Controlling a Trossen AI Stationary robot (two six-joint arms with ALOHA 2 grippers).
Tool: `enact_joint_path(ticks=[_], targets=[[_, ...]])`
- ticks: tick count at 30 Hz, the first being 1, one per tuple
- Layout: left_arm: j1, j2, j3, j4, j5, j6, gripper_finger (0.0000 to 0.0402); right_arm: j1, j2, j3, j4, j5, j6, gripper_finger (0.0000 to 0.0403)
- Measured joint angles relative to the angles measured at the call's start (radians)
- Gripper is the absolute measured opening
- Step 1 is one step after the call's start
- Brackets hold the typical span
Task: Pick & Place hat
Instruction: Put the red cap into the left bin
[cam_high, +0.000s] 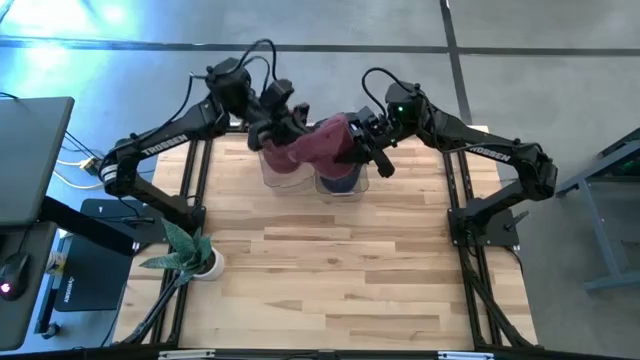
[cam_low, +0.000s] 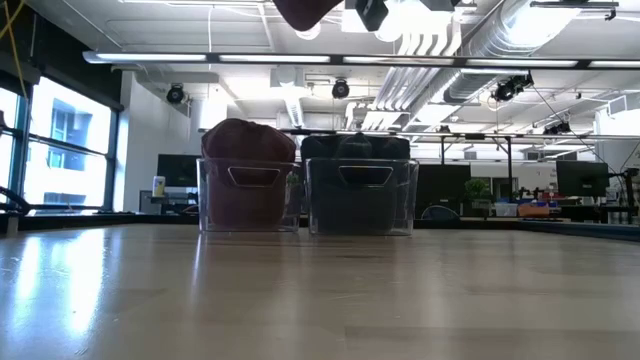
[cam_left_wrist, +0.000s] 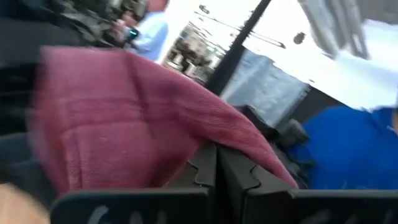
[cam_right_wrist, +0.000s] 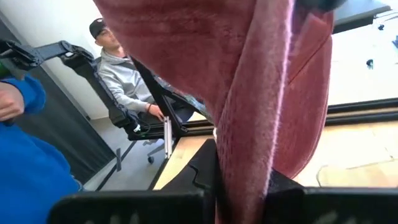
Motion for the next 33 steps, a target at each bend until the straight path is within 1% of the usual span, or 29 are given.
enact_joint_path(ticks=[5,9,11,16,18,21,24,28,33], targets=[[0.099,0.0,0.0,-0.006,0.007,-0.036,0.0001,-0.001,0.0,0.0,-0.02,0.004,0.0,0.001],[0.137,0.001,0.0,-0.006,0.006,-0.06,0.0001,0.0,0.0,0.0,-0.042,0.035,-0.001,0.0017],[0.129,0.014,0.001,0.001,0.007,-0.06,0.0001,0.0,0.0,0.0,-0.054,0.053,-0.009,0.0017],[0.058,0.08,-0.001,0.042,-0.019,-0.064,0.0001,0.0,0.0,0.0,-0.117,0.081,-0.046,0.001],[0.031,0.095,-0.001,0.091,-0.012,-0.087,0.0001,0.0,0.0,0.0,-0.129,0.084,-0.05,0.001],[0.008,0.103,0.0,0.16,0.035,-0.13,0.0001,0.001,0.0,0.0,-0.138,0.08,-0.051,0.0015],[0.005,0.107,0.0,0.17,0.039,-0.126,0.0,0.001,0.0,0.0,-0.139,0.071,-0.049,0.0016],[0.069,0.076,-0.001,0.17,0.053,-0.113,0.0,0.001,-0.002,0.0,-0.137,0.066,-0.05,0.0009],[0.169,0.037,0.0,0.161,0.149,-0.104,0.0001,0.003,-0.002,0.0,-0.11,0.048,-0.044,0.0012]])
